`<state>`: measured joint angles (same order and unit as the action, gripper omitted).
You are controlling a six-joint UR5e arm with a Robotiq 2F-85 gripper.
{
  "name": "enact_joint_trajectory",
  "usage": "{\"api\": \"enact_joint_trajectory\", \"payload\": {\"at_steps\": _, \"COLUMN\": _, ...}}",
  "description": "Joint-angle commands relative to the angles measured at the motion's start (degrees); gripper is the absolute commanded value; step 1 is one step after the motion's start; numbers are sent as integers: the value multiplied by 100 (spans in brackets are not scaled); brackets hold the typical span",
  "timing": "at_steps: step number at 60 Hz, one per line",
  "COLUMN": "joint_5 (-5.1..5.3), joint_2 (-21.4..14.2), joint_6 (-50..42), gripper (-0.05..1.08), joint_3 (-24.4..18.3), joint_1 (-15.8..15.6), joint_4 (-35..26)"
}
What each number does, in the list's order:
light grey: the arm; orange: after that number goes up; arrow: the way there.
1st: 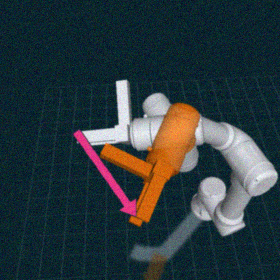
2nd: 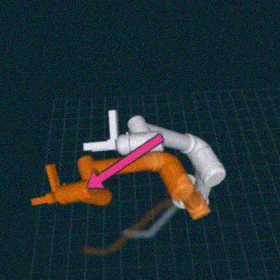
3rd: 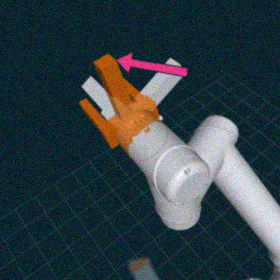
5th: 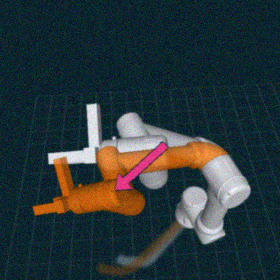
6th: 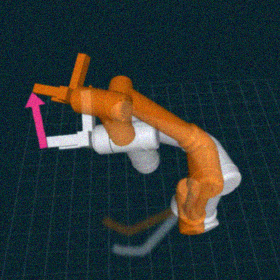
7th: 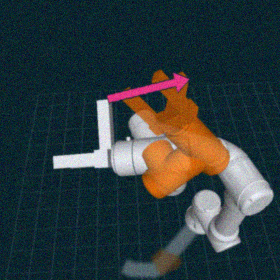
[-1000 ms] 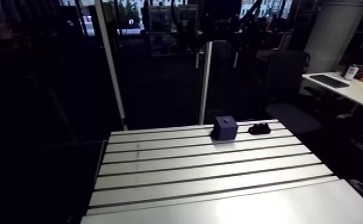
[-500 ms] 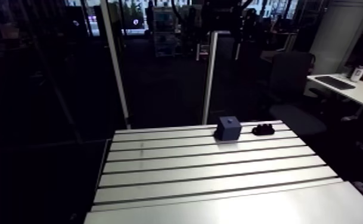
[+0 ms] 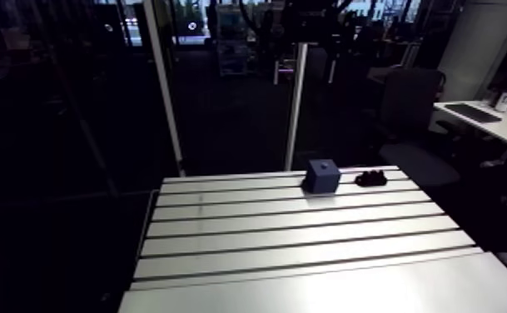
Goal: Pick up the M10 bolt and insert it into the hole until fully seated.
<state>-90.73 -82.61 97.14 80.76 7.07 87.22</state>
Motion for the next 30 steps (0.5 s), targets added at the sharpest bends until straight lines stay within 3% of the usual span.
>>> {"api": "enact_joint_trajectory", "payload": {"at_steps": 1, "joint_5": 0, "joint_2": 31, "joint_6": -32, "gripper": 1, "joint_3": -12, "joint_1": -80, "joint_4": 9}}
{"api": "enact_joint_trajectory", "payload": {"at_steps": 30, "joint_5": -36, "joint_2": 39, "joint_6": -34, "gripper": 1, "joint_3": 32, "joint_1": -92, "joint_4": 27}}
